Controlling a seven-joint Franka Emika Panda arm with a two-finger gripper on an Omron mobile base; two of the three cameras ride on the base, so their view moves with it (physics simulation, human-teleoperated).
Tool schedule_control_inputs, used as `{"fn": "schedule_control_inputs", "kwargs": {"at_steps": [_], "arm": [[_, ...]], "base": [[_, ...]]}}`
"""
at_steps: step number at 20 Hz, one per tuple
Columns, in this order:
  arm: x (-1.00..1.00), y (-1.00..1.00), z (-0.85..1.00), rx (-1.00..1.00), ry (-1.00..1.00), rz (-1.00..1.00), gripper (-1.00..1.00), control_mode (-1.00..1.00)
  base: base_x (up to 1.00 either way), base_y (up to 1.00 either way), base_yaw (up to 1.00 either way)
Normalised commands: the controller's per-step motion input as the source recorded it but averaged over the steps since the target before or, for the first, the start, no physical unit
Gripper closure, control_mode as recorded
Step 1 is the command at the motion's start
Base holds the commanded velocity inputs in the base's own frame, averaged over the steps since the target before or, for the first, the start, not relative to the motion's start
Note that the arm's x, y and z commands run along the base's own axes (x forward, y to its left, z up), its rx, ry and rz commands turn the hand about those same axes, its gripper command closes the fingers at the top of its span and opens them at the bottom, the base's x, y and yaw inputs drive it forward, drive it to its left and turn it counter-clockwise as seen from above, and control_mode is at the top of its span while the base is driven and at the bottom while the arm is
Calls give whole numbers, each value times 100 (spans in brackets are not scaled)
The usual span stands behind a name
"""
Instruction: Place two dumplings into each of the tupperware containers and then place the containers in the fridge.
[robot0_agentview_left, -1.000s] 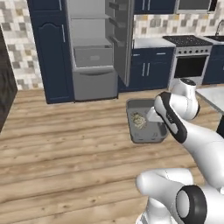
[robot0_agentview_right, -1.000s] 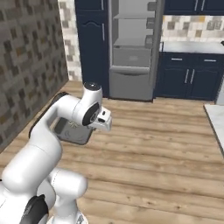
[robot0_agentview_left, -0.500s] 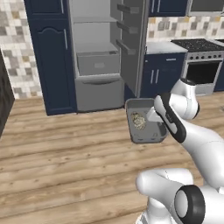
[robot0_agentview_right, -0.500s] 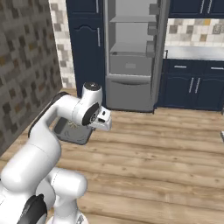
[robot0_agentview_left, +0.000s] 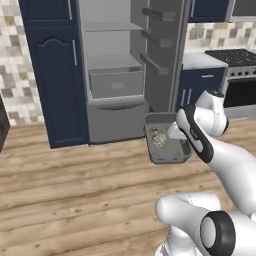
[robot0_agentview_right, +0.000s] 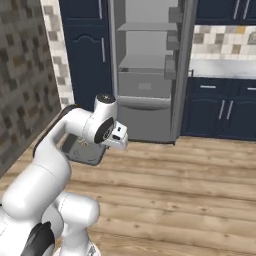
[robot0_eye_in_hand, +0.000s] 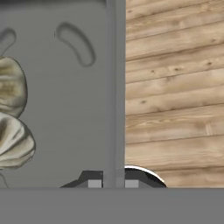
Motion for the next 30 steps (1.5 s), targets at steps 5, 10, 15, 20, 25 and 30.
{"fn": "schedule_control_inputs", "kwargs": {"at_steps": [5,10,15,20,25,30], "arm": [[0,0,0,0,0,0,100,100],[0,0,0,0,0,0,100,100],[0,0,0,0,0,0,100,100],[0,0,0,0,0,0,100,100],[0,0,0,0,0,0,100,100],[0,0,0,0,0,0,100,100]], "base": [[100,39,-1],[100,38,0],[100,16,0],[100,7,0],[100,0,0],[100,0,0]]}}
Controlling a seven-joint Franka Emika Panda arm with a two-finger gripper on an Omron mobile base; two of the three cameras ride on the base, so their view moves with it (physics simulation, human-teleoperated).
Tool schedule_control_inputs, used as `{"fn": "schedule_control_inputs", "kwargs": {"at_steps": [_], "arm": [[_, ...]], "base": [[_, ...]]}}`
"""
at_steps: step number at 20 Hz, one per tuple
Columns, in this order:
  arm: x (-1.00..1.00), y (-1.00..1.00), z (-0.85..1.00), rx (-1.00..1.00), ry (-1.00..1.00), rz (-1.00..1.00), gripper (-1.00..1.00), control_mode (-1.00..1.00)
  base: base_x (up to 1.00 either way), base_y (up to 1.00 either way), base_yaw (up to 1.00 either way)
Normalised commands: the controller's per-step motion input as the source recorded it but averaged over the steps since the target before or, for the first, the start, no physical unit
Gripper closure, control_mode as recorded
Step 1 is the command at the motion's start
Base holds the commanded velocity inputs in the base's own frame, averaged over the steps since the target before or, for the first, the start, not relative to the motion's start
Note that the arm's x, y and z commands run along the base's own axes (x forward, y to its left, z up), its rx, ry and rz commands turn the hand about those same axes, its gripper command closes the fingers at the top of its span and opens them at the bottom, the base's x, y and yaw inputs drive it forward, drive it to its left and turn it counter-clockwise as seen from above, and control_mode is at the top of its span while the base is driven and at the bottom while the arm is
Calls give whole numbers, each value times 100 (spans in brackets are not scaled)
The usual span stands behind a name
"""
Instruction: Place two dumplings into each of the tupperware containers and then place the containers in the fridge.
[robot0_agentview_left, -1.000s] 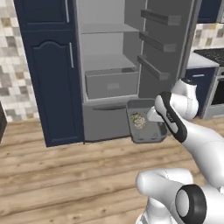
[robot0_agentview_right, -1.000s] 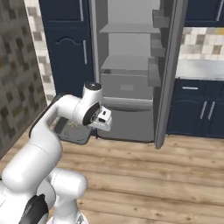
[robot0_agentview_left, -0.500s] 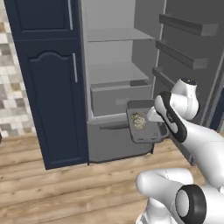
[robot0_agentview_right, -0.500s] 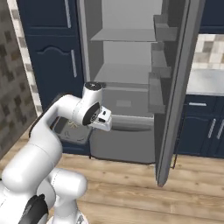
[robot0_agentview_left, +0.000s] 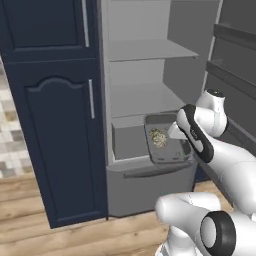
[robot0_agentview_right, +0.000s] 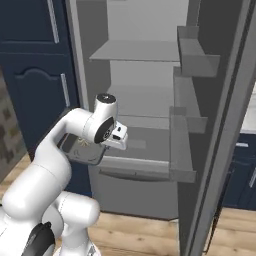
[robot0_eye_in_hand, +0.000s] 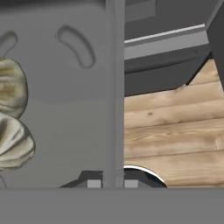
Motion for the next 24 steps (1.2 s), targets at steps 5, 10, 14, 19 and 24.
{"fn": "schedule_control_inputs", "kwargs": {"at_steps": [5,10,14,19,24], "arm": [[0,0,0,0,0,0,100,100],[0,0,0,0,0,0,100,100],[33,0,0,0,3,0,100,-100],[77,0,0,0,6,0,100,-100],[93,0,-8,1,0,0,100,-100]], "base": [[93,-2,0],[61,-3,0],[8,0,0],[0,0,0],[0,0,0]]}}
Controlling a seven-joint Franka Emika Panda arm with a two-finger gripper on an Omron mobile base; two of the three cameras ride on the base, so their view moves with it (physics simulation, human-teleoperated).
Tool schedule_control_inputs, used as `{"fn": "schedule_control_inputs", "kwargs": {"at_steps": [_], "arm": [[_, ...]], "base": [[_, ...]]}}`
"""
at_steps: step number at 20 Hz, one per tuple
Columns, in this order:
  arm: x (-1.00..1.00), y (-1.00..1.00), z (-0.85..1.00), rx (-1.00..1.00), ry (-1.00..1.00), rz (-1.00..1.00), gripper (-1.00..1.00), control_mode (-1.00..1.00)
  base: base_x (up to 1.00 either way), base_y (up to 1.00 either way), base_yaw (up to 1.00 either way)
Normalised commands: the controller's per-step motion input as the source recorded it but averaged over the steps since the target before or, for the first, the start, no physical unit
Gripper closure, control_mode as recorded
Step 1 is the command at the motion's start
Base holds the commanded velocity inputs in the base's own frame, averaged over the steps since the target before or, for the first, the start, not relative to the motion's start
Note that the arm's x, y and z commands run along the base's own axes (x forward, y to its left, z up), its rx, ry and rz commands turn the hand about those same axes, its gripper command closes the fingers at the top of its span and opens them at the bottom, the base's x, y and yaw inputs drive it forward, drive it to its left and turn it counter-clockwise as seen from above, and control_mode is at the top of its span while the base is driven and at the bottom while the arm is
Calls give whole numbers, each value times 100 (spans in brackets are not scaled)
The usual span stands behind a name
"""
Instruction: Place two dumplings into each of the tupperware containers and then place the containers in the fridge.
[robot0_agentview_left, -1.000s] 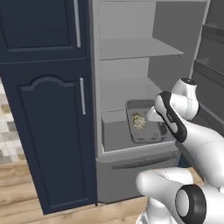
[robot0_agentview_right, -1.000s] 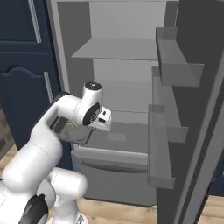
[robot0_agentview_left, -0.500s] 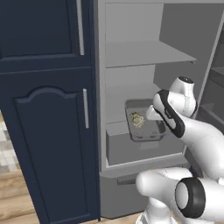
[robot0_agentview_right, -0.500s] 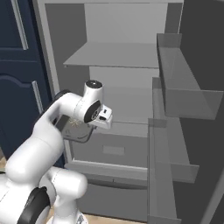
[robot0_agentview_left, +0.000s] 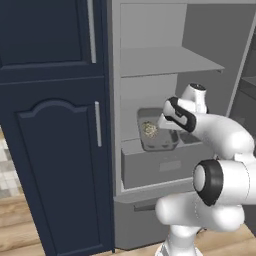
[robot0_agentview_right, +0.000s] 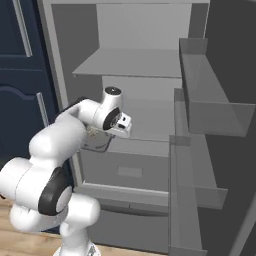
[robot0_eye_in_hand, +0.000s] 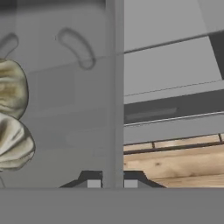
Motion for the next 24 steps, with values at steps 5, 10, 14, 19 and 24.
{"fn": "schedule_control_inputs", "kwargs": {"at_steps": [5,10,14,19,24], "arm": [[75,-9,-27,18,-6,-8,100,-100],[63,-1,-29,21,-15,-23,100,-100],[70,0,-12,5,-1,-26,100,-100],[62,-13,-2,2,6,-29,100,-100],[23,-26,-13,17,2,-21,100,-100]], "base": [[0,0,0],[0,0,0],[0,0,0],[0,0,0],[0,0,0]]}}
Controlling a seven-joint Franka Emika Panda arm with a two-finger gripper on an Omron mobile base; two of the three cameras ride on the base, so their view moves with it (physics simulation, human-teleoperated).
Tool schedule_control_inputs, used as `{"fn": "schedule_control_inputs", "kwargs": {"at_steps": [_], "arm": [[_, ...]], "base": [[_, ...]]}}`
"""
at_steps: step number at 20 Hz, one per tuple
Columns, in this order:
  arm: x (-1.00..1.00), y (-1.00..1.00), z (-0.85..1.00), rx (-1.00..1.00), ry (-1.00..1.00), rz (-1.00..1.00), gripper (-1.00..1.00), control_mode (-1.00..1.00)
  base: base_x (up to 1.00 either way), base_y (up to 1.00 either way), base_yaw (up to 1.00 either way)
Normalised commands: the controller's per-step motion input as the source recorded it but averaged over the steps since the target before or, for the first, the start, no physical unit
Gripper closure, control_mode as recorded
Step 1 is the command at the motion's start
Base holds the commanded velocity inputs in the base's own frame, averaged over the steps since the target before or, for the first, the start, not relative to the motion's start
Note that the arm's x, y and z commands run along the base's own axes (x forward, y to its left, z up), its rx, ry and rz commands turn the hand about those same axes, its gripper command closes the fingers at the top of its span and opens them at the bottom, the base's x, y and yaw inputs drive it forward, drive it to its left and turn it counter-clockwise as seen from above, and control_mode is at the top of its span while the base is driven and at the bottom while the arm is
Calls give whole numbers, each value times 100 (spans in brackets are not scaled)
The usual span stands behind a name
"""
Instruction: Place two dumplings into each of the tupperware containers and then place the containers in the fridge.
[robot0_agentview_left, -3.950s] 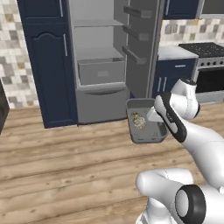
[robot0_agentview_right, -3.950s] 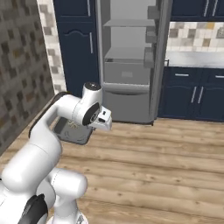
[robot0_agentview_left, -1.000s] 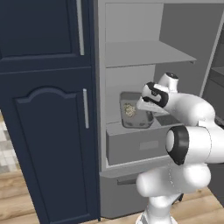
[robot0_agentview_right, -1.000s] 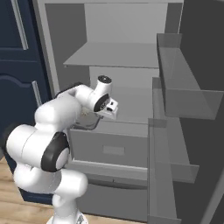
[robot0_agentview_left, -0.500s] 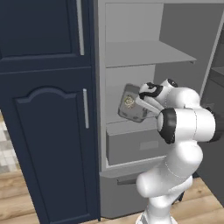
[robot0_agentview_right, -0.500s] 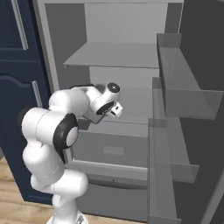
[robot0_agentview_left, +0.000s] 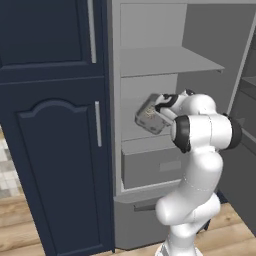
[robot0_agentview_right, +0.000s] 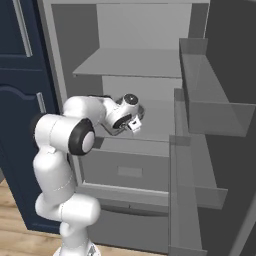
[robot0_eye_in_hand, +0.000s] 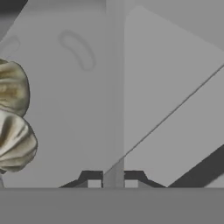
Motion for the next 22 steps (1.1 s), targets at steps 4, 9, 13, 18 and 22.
{"fn": "schedule_control_inputs", "kwargs": {"at_steps": [4,9,13,18,22], "arm": [[32,-1,-29,15,0,-22,100,-100],[51,31,-34,2,0,-23,100,-100],[51,62,-13,3,-9,-16,100,-100],[52,45,-6,4,-6,-13,100,-100],[74,25,-4,7,0,-9,100,-100]], "base": [[0,0,0],[0,0,0],[0,0,0],[0,0,0],[0,0,0]]}}
